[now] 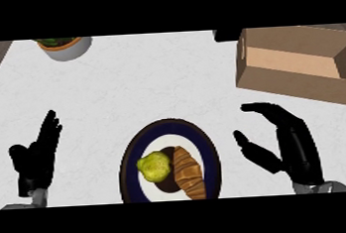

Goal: Pick the croissant from the plate and place it in the cardboard box

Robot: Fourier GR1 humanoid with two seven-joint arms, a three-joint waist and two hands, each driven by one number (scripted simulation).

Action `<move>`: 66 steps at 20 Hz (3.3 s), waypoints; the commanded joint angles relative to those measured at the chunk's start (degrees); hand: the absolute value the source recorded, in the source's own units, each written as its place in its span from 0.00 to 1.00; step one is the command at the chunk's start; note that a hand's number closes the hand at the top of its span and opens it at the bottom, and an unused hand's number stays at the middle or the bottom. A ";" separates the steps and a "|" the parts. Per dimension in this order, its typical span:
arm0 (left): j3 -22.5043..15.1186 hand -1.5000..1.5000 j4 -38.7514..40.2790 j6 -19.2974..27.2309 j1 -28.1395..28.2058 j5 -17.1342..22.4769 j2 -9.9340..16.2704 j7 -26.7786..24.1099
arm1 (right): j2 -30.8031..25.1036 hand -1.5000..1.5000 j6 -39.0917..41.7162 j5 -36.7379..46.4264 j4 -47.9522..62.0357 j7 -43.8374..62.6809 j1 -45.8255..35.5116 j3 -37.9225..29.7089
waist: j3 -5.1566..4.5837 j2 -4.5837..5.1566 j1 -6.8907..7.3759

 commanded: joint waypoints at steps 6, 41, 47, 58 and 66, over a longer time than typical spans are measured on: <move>0.90 0.50 1.66 1.59 -2.29 0.03 -1.69 1.67 | -1.33 0.00 7.67 31.04 -15.63 23.87 13.26 10.42 | 0.13 0.28 -0.11; -0.77 0.50 5.31 0.09 -6.16 -3.36 -5.90 0.06 | 28.72 0.00 53.56 36.13 -6.68 66.30 -0.33 21.16 | 0.41 1.19 4.08; -0.02 0.50 5.85 0.01 -4.84 -3.64 -5.90 -1.42 | 28.85 0.00 50.19 33.30 -2.94 69.97 -3.26 21.71 | 0.40 1.17 4.34; 1.19 0.50 6.86 -1.37 -6.86 -3.15 -5.78 -0.15 | 28.89 0.00 47.49 31.22 3.49 70.06 -6.57 19.38 | 0.43 1.19 4.13; 1.48 0.50 6.58 -1.10 -5.30 -3.56 -6.68 -1.56 | 28.89 0.00 48.32 29.03 6.90 70.07 -8.02 17.88 | 0.43 1.08 4.30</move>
